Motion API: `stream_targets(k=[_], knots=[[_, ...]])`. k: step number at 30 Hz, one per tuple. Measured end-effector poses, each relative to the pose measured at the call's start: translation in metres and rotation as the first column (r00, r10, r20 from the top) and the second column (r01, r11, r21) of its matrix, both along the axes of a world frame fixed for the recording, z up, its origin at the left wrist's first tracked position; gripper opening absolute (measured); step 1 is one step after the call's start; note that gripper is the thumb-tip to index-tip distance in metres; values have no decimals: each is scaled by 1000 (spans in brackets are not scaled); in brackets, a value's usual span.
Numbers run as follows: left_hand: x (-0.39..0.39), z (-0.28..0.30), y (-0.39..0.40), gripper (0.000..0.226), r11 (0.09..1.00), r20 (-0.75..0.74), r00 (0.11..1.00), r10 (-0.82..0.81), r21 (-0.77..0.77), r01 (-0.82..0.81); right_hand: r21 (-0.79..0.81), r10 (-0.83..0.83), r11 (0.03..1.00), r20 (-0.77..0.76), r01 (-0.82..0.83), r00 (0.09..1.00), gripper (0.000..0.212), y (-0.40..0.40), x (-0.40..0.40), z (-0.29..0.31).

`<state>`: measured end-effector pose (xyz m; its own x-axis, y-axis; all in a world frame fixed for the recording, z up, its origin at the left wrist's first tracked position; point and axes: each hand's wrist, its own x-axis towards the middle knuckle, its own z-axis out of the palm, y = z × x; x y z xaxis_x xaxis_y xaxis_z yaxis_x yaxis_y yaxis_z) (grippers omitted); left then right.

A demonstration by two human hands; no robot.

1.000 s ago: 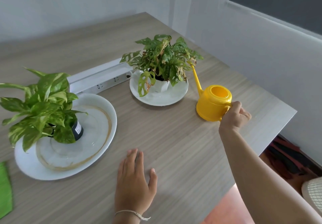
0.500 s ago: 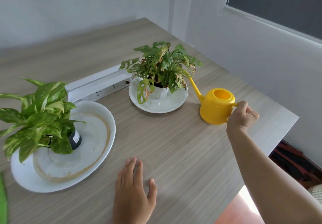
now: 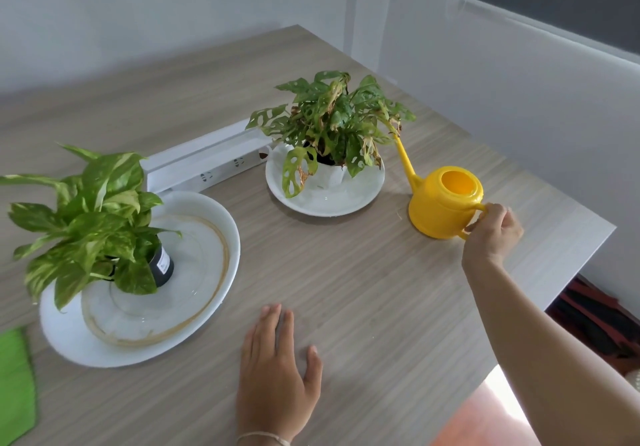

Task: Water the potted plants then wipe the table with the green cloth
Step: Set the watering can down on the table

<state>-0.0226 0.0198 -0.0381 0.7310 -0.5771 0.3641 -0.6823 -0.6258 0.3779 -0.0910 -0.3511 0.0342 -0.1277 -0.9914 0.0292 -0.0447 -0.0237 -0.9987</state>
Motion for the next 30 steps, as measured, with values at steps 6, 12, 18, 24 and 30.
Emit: stream_targets(k=[6,12,18,24,30], knots=[[1,5,1,62,1000,-85,996,-15,25,17,-125,-161,982,-156,142,975,30,53,-16,0],[0,7,2,62,998,-94,995,-23,48,27,-378,369,724,-494,-577,787,29,189,-7,-5],[-6,29,23,53,972,-299,954,-14,-226,-57,-119,620,458,-667,-881,412,53,269,14,-9],[-4,37,172,53,970,-229,968,106,-189,-151,-139,648,279,-703,-950,293,49,344,24,-7],[4,28,309,58,891,-158,878,453,111,-440,-220,693,19,-700,-975,171,44,455,57,-3]])
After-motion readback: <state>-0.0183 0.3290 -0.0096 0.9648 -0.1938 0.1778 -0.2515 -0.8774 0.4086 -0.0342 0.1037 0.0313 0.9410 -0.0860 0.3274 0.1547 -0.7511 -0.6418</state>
